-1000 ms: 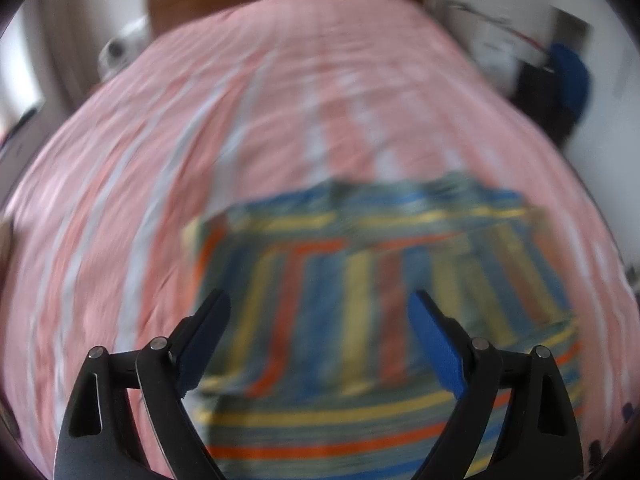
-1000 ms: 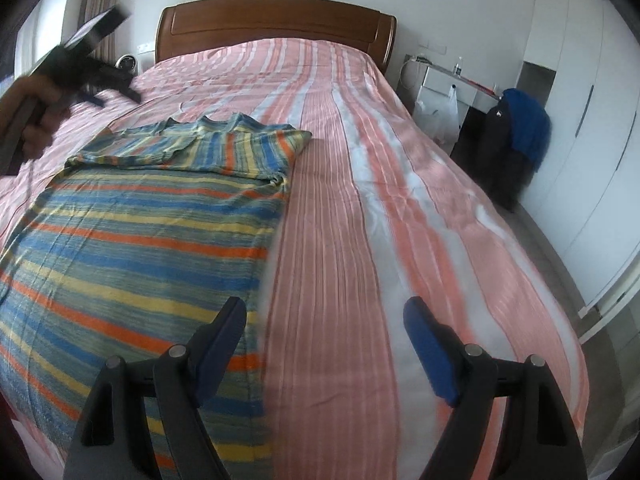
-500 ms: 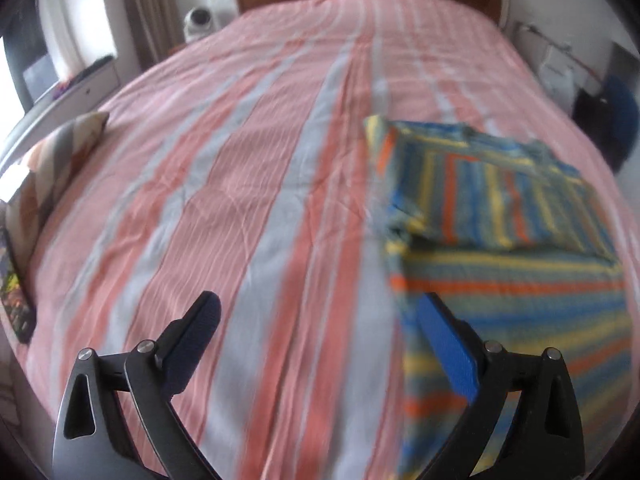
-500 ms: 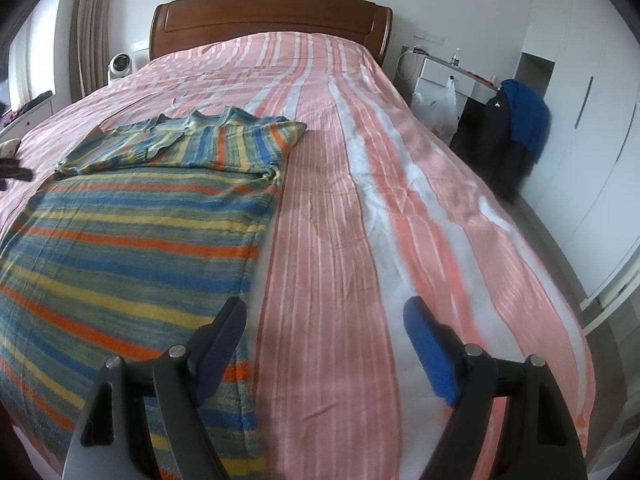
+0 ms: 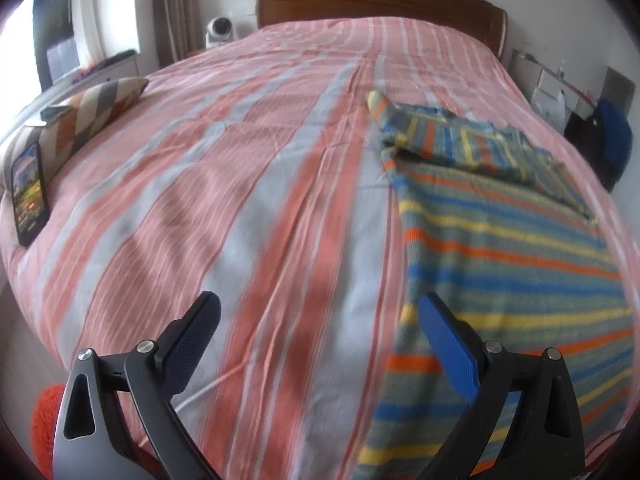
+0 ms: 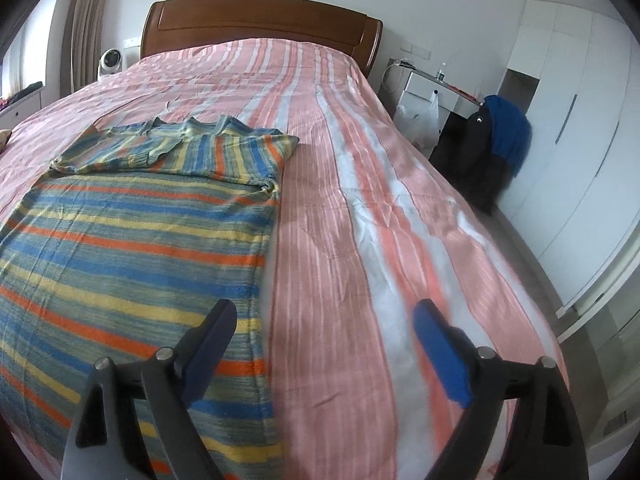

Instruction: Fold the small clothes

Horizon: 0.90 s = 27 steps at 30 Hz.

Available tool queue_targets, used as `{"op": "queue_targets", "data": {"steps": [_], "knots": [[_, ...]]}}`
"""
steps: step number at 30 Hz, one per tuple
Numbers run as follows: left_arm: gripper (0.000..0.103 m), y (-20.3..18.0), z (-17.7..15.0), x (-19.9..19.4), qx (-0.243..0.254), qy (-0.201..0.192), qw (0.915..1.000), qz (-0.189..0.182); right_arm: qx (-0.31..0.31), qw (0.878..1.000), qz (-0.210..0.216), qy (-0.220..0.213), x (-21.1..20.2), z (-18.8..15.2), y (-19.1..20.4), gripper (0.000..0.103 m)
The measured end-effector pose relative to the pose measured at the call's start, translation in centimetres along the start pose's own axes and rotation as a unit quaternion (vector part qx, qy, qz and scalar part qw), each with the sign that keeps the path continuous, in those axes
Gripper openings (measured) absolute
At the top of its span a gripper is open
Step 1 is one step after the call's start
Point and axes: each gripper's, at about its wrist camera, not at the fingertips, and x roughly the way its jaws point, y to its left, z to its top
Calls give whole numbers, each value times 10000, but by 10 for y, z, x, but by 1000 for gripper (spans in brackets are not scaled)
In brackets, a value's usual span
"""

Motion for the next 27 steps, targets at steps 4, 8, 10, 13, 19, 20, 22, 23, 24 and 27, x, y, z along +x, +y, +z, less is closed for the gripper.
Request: {"op": "queue_targets", "data": {"steps": [4,8,10,13,19,20,22,23,24,27], "knots": [[99,-7,-8,3,188,4,9998,71,-124,9999,4,6,-1,-2,7,89],[99,-13,-7,2,278,-146,9994,116,-118,9999,55,52,0,-6,7,89],[99,-12,-8,3,274,-161,9994,131,-101,9999,57,60,1,-6,6,89],[99,-11,-8,4,240,-154,9995,161,-62,9999,45,77,2,-7,4,89],[99,-11,-9,4,251,-173,9993,218,-3,9999,52,129,5,-7,0,92],[99,-11,-9,4,260,-177,9993,221,7,9999,43,130,5,-7,0,92],[99,-12,-9,4,276,-193,9992,237,21,9999,30,131,5,-7,-1,93],[99,-12,-9,3,279,-198,9991,241,25,9999,19,134,5,-7,-1,93],[99,-12,-9,4,275,-191,9992,237,26,9999,23,140,5,-7,-1,93],[99,-12,-9,4,271,-190,9992,242,12,9999,35,164,6,-6,-1,94]]}}
